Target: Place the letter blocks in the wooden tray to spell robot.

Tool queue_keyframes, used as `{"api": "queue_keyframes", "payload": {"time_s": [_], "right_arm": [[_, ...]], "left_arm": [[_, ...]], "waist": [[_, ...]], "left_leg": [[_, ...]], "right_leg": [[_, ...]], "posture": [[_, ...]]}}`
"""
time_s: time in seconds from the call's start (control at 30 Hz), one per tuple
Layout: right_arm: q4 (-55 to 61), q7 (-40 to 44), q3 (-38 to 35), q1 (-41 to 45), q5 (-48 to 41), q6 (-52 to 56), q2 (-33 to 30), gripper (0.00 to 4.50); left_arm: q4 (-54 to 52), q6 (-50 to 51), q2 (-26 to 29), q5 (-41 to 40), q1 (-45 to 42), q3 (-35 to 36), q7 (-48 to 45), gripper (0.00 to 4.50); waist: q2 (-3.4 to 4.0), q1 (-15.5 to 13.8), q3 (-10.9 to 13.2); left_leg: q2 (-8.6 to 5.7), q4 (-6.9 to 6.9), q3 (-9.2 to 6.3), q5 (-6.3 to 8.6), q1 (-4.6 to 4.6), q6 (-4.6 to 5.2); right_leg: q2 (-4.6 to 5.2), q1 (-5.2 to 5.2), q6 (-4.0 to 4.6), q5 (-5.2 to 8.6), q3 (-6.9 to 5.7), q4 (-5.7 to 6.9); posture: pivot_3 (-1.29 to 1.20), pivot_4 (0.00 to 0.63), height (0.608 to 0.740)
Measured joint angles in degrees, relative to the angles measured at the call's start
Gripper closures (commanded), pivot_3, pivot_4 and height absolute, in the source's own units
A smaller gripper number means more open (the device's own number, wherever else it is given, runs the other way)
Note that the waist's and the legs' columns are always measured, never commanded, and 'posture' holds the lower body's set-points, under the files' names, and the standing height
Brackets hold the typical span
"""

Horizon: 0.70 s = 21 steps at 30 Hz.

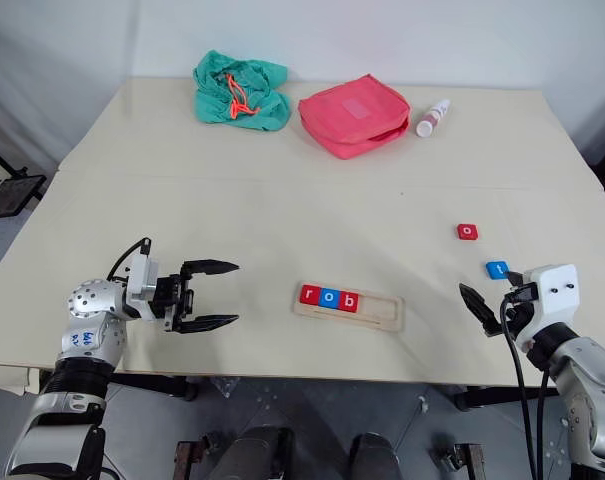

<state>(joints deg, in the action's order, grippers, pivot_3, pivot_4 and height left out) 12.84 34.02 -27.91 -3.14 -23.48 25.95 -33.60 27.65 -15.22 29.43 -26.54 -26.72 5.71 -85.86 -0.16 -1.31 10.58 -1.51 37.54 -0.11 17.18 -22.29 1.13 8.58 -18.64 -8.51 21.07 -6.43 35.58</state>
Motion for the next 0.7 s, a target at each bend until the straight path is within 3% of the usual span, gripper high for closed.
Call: {"api": "queue_keyframes", "payload": {"time_s": [0.3, 0.47, 0.7], "right_arm": [[-0.45, -0.5, 0.01, 1.27, -0.07, 0.74, -0.07, 0.01], [-6.61, -2.34, 1.43, 9.64, 0.54, 2.16, -0.15, 0.01], [-25.37, -5.54, 9.5, 25.02, 7.26, 0.16, -0.57, 0.01]], "left_arm": [[0.0, 0.02, 0.26, 0.0, 0.0, 0.05, 0.0, 0.0], [-0.44, 0.23, 0.49, -0.07, 0.08, 0.17, 0.06, 0.0], [-3.07, 1.2, 0.94, -0.17, 0.92, 0.42, 0.13, 0.0]], "waist": [[0.0, 0.02, 0.0], [0.01, 0.2, 0.0], [0.02, 1.26, 0.0]], "left_leg": [[0.0, 0.0, 0.0, 0.0, 0.01, 0.0], [0.03, 0.0, 0.03, 0.0, 0.04, 0.0], [-0.01, -0.04, -0.03, 0.0, 0.02, 0.0]], "right_leg": [[0.0, 0.0, 0.0, 0.0, 0.01, 0.01], [-0.01, -0.01, 0.0, 0.0, 0.03, 0.04], [0.01, -0.03, 0.0, 0.0, 0.02, 0.06]], "posture": [[0.0, 0.15, 0.74], [0.0, 0.15, 0.74], [0.0, 0.15, 0.74]]}}
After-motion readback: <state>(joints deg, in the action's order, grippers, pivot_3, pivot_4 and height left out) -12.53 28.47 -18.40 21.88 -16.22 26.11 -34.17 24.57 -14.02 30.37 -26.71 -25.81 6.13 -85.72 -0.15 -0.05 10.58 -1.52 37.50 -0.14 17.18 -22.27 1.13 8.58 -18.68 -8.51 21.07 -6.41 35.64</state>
